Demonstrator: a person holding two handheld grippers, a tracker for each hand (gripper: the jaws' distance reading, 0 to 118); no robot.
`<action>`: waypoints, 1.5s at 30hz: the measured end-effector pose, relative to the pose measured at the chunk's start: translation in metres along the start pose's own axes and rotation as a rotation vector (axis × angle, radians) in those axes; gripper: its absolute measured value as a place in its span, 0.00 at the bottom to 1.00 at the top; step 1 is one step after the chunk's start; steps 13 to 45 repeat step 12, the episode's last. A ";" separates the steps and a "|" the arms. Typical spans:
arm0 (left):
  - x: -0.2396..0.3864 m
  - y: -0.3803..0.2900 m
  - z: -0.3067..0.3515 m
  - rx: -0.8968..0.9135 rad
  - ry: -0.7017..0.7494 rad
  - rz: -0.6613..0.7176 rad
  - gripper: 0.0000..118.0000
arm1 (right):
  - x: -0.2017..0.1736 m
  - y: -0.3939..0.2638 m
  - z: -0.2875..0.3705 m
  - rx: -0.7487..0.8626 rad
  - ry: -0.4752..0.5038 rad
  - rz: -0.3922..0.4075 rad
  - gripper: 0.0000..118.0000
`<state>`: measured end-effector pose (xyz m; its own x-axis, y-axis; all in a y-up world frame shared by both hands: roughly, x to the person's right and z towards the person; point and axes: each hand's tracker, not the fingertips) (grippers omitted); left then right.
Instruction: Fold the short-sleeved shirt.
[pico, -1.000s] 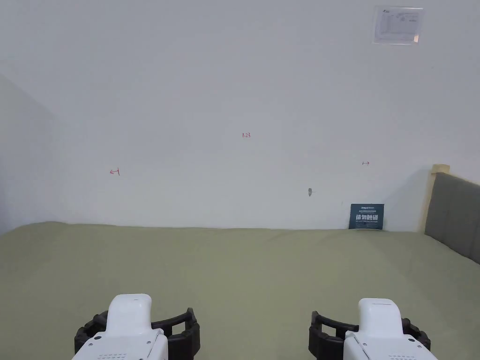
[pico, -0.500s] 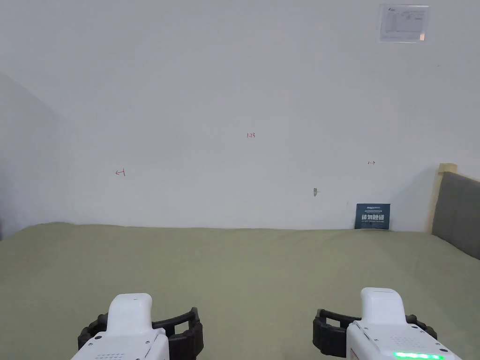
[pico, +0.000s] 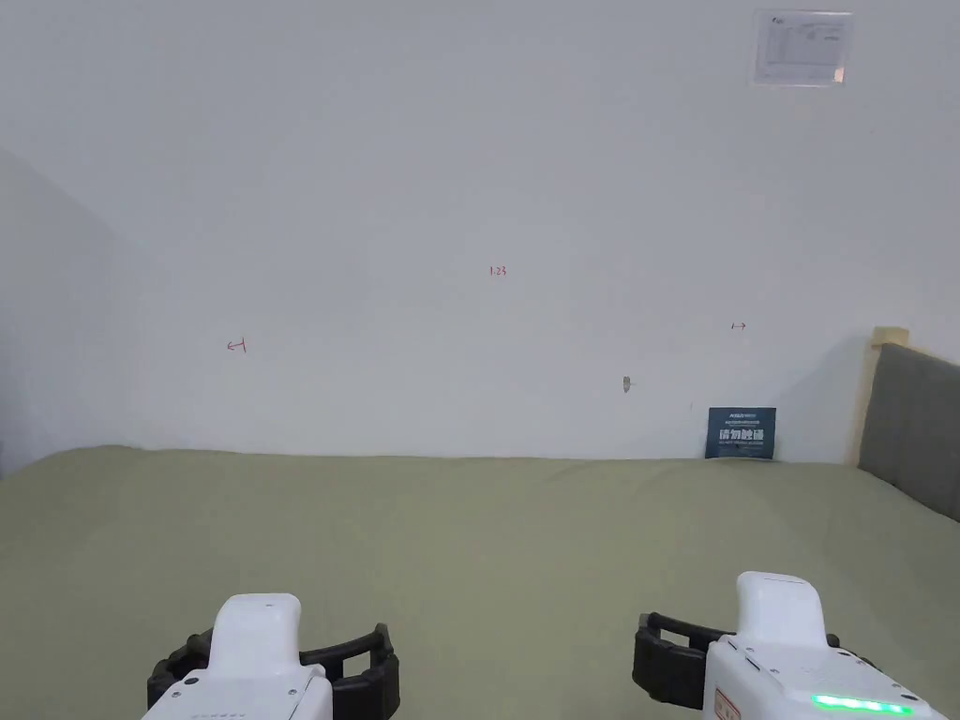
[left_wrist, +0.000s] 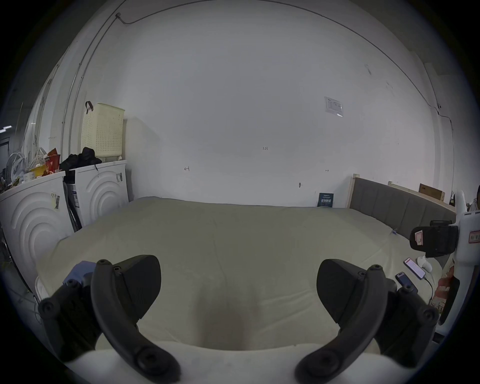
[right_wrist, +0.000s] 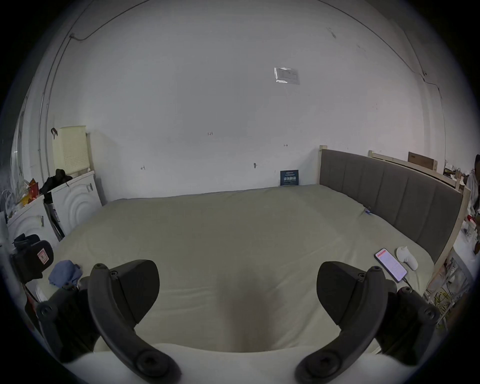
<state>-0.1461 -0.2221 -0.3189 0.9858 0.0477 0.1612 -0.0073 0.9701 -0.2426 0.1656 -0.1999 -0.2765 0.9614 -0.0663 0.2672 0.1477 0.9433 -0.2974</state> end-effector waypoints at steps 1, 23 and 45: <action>0.000 0.000 0.000 0.000 -0.001 0.003 1.00 | 0.000 0.001 0.003 0.001 0.004 0.000 1.00; 0.000 0.002 0.001 -0.007 -0.003 0.005 1.00 | 0.004 0.005 -0.006 -0.026 -0.006 -0.015 1.00; 0.000 0.002 0.001 -0.007 -0.003 0.005 1.00 | 0.004 0.005 -0.006 -0.026 -0.006 -0.015 1.00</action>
